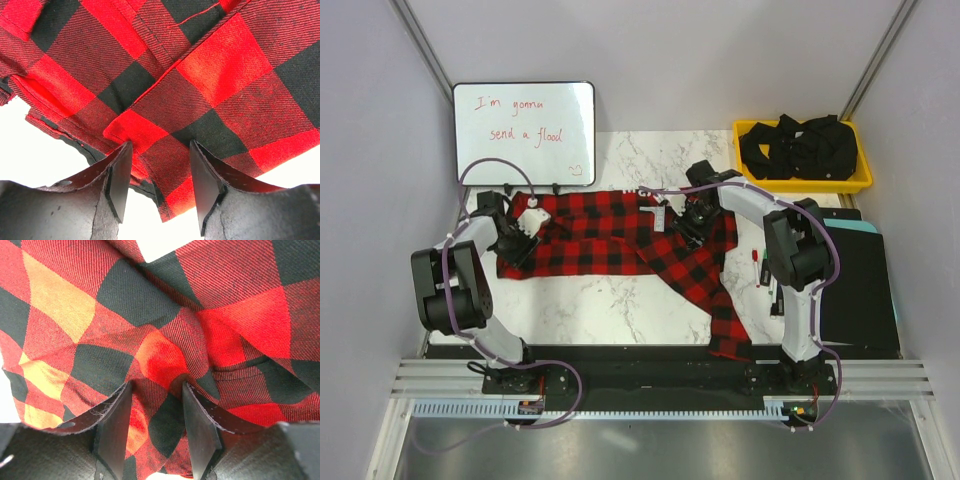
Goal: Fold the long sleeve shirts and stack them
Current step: Fold the shirt
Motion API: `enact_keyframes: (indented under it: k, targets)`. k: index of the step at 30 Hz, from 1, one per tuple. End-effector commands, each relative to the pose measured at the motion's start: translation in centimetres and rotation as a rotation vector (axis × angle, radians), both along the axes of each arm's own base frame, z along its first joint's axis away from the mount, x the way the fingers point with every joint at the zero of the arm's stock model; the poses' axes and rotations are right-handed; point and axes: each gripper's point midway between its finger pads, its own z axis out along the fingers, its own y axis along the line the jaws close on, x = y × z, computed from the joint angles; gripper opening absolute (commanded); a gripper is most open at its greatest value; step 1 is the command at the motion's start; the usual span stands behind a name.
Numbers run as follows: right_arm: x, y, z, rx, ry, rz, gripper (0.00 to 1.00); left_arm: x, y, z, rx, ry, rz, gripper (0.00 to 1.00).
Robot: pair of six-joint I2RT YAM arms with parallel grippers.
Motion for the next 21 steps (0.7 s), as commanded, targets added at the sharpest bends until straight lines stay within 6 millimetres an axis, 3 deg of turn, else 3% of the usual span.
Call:
enact_keyframes:
  k: [1, 11, 15, 17, 20, 21]
  targets:
    - [-3.1, -0.8, -0.6, -0.046, 0.096, -0.003, 0.51, -3.2, -0.6, -1.6, -0.004, 0.088, -0.017, 0.56]
    - [-6.8, -0.1, 0.4, -0.026, 0.111, 0.01, 0.48, -6.0, -1.5, -1.5, -0.017, 0.1, -0.067, 0.55]
    - [-8.0, -1.2, 0.4, -0.049, 0.112, 0.008, 0.46, -7.7, -1.9, -1.2, -0.022, 0.117, -0.092, 0.55]
    - [-7.7, -1.4, 0.9, -0.051, 0.075, 0.007, 0.45, -8.8, -2.3, -0.8, -0.038, 0.141, -0.099, 0.54]
    - [-6.3, -1.2, 1.7, -0.053, 0.025, -0.003, 0.39, -8.8, -2.4, 0.9, -0.043, 0.121, -0.094, 0.52]
    - [-5.9, -1.2, 2.0, -0.058, 0.008, -0.003, 0.39, -8.0, -2.1, 2.1, -0.038, 0.082, -0.085, 0.52]
